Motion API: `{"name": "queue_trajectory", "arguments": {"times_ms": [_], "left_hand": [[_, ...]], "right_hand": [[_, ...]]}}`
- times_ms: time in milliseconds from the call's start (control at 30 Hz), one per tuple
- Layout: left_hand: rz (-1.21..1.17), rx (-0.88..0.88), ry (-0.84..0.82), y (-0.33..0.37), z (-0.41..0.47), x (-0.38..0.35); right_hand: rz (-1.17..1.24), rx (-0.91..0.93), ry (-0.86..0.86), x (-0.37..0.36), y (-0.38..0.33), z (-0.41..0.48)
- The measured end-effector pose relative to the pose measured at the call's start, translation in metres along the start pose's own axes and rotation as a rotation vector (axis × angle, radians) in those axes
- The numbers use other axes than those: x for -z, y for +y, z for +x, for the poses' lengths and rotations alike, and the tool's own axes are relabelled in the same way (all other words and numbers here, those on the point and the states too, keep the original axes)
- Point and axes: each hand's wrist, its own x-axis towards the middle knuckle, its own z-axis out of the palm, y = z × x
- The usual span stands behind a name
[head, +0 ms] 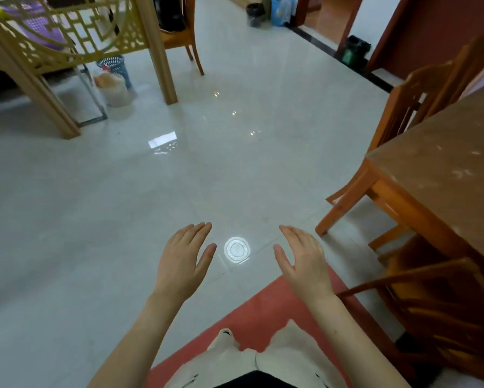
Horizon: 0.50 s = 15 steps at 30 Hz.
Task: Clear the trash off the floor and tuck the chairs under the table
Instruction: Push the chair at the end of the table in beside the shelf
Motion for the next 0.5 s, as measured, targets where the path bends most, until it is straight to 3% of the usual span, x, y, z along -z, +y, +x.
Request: {"name": "queue_trajectory", "arguments": {"times_ms": [267, 500], "left_hand": [[-0.064, -0.037, -0.040, -0.025, 0.117, -0.015], [-0.001, -0.058, -0.144, -0.030, 0.284, -0.043]], "right_hand": [[-0.076, -0.030, -0.015, -0.018, 0.015, 0.107], [-0.055, -0.100, 0.022, -0.030, 0.072, 0.260]]}}
